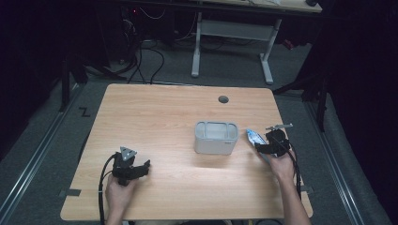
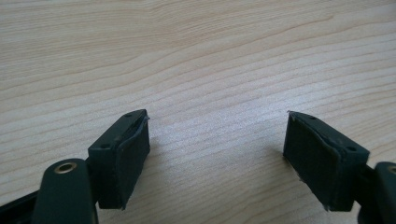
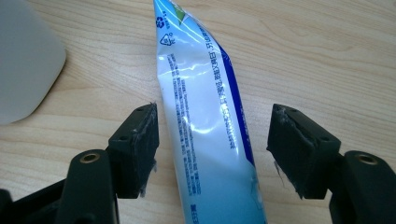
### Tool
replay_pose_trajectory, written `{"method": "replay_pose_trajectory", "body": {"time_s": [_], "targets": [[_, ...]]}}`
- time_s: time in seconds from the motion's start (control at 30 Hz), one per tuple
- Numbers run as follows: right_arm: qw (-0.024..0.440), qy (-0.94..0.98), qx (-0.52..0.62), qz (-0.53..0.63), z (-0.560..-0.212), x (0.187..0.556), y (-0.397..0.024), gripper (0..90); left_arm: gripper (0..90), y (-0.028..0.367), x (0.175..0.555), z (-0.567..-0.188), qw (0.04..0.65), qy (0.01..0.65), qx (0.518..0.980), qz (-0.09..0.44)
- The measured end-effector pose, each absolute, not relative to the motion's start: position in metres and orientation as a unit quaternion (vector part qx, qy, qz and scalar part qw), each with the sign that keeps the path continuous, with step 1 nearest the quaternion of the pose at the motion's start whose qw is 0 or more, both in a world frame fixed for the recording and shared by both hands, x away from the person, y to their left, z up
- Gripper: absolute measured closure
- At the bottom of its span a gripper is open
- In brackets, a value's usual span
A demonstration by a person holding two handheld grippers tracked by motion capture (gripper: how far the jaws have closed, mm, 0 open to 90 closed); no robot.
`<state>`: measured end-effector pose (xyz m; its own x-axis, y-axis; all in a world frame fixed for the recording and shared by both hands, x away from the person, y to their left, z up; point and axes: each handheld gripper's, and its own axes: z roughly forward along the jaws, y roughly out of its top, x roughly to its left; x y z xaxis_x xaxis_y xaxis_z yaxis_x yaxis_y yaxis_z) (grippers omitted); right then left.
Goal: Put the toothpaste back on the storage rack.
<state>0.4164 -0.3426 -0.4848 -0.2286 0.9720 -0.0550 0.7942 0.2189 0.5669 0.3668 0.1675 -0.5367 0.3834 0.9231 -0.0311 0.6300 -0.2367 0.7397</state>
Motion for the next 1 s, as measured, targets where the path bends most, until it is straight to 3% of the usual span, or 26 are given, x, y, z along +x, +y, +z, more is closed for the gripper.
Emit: {"method": "replay_pose_trajectory", "body": {"time_s": [0.63, 1.0], "targets": [[0.189, 0.781, 0.574, 0.158, -0.502, 0.442, -0.328, 40.2, 22.6, 0.169, 0.366, -0.537, 0.349, 0.518, 0.753, 0.21], [0.154, 0.779, 0.585, 0.166, -0.501, 0.444, -0.333, 45.7, 22.9, 0.169, 0.367, -0.537, 0.349, 0.517, 0.753, 0.21]]}}
